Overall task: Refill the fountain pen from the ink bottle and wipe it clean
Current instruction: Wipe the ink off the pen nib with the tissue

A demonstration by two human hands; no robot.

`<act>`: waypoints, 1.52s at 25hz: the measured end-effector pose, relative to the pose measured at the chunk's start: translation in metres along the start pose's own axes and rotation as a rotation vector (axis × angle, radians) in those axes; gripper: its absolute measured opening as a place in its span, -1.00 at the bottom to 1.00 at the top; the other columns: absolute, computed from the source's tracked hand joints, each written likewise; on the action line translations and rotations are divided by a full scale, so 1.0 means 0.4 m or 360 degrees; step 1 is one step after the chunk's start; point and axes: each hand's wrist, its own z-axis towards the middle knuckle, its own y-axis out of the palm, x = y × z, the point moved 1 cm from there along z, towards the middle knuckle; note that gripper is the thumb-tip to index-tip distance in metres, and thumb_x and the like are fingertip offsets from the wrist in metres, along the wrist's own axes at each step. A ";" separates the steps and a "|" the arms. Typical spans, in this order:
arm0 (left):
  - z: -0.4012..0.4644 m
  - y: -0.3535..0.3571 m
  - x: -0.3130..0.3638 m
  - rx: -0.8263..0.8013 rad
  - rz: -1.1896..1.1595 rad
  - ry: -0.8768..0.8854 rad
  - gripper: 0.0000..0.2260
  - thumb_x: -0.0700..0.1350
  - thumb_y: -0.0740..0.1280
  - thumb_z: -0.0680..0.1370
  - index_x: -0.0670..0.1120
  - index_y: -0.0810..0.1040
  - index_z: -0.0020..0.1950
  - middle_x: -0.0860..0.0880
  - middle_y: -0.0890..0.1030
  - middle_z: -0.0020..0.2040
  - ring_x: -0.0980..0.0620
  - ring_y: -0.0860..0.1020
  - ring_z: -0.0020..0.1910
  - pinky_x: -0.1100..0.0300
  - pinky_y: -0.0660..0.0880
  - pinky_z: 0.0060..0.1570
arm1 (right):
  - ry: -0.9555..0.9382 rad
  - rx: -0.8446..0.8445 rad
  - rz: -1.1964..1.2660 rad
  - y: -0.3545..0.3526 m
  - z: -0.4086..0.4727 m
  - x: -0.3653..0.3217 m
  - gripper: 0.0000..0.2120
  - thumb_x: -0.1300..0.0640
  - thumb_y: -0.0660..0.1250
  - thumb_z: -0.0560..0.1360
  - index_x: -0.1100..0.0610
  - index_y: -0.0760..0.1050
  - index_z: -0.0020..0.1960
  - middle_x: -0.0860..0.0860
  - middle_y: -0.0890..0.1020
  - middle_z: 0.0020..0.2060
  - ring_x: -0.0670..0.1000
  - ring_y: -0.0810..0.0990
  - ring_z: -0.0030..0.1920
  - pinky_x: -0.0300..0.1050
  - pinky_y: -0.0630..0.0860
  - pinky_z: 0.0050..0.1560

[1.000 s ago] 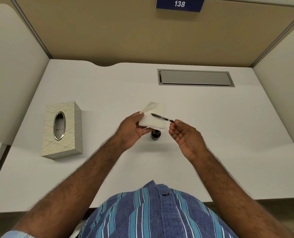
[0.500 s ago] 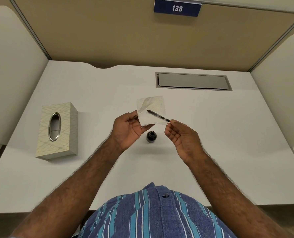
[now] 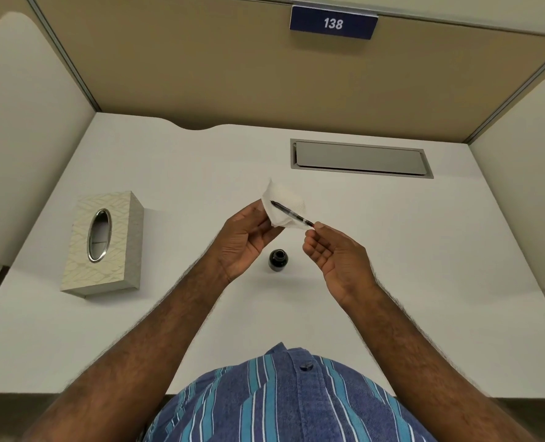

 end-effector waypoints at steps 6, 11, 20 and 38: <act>0.005 0.022 -0.001 0.0070 0.0072 0.0088 -0.83 -0.14 0.34 0.66 -0.10 0.74 0.08 -0.08 0.74 0.11 -0.02 0.70 0.11 0.10 0.62 0.11 | -0.0017 -0.0068 -0.0105 0.018 -0.006 0.007 -0.83 0.27 0.51 0.54 0.31 0.68 0.11 0.21 0.75 -0.12 0.08 0.75 -0.16 -0.06 0.72 -0.08; 0.010 0.025 0.016 0.0088 0.0064 0.0098 -0.82 -0.16 0.33 0.66 -0.14 0.74 0.07 -0.11 0.74 0.10 -0.04 0.70 0.10 0.06 0.62 0.17 | -0.0061 -0.0138 -0.0217 0.022 -0.018 0.002 -0.85 0.25 0.50 0.55 0.29 0.69 0.09 0.20 0.75 -0.13 0.08 0.74 -0.17 -0.07 0.73 -0.08; 0.020 0.031 0.031 0.0063 0.0106 0.0133 -0.82 -0.19 0.31 0.66 -0.19 0.71 0.07 -0.11 0.74 0.05 0.00 0.70 0.04 0.13 0.58 0.17 | -0.0287 -0.0225 -0.0566 0.024 -0.032 -0.021 -0.85 0.23 0.50 0.57 0.27 0.71 0.11 0.17 0.75 -0.15 0.09 0.71 -0.17 -0.07 0.70 -0.10; -0.014 0.047 -0.016 -0.0192 -0.0313 -0.0023 -0.71 -0.25 0.25 0.67 -0.24 0.58 0.36 -0.22 0.57 0.40 -0.21 0.49 0.45 -0.16 0.43 0.42 | -0.0189 -0.0187 -0.0379 0.029 -0.034 -0.014 -0.86 0.24 0.48 0.58 0.27 0.70 0.11 0.15 0.75 -0.17 0.06 0.71 -0.21 -0.12 0.69 -0.15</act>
